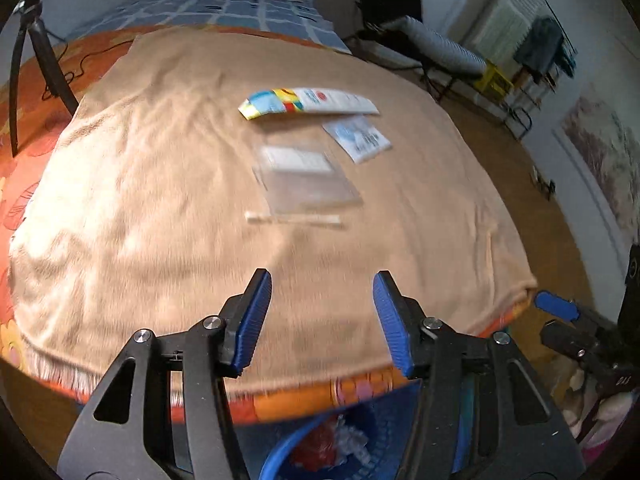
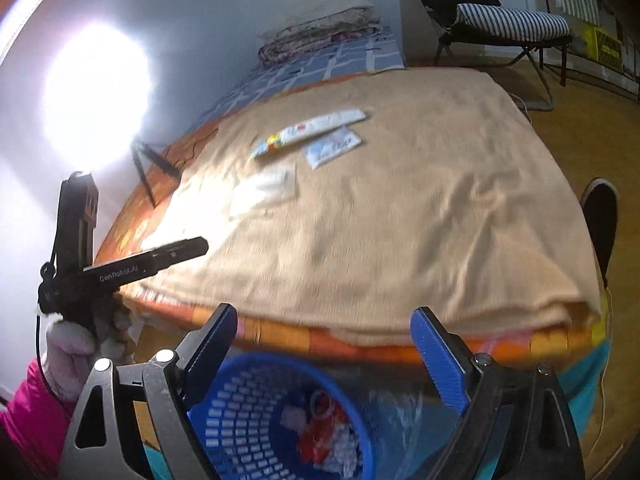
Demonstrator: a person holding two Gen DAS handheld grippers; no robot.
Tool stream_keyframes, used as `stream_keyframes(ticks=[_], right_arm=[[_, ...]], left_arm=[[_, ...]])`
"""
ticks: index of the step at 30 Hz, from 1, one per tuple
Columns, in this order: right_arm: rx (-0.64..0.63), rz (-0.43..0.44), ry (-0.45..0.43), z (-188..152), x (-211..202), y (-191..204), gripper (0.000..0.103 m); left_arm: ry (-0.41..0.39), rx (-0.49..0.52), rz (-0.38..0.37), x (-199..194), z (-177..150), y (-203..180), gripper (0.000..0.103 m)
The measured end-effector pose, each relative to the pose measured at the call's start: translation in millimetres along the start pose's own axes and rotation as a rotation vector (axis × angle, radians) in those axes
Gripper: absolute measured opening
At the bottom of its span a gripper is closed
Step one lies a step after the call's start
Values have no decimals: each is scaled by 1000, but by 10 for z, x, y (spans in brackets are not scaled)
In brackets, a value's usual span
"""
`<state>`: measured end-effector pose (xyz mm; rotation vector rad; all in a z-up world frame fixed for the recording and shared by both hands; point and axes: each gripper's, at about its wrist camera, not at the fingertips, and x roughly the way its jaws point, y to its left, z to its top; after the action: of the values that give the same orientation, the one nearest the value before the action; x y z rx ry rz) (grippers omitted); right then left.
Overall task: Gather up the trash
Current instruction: 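Move both tools back over the blanket toward the clear bag and wipe packet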
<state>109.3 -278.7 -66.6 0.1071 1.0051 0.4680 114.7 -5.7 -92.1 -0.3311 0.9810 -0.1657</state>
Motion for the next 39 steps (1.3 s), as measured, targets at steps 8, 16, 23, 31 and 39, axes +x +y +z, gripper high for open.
stream_keyframes(ticks=[8,16,23,31,39], right_arm=[[41,29,12,635,528,-60,90],[92,49,38,1066,1025,-113,90],[128,31,62,1322,1425,-179,90],[22,-32,106,1581,1849,1,94],[36,-59,155,1778,2119,104,101]], left_arm=[[4,-124,-32,286,315,217,54],[11,-170,-23,552,528,361,54],[27,-193,-31,765,631,435,54],[19,-138,-11,840,678,376,54],[3,-48,78,873,654,259,30]])
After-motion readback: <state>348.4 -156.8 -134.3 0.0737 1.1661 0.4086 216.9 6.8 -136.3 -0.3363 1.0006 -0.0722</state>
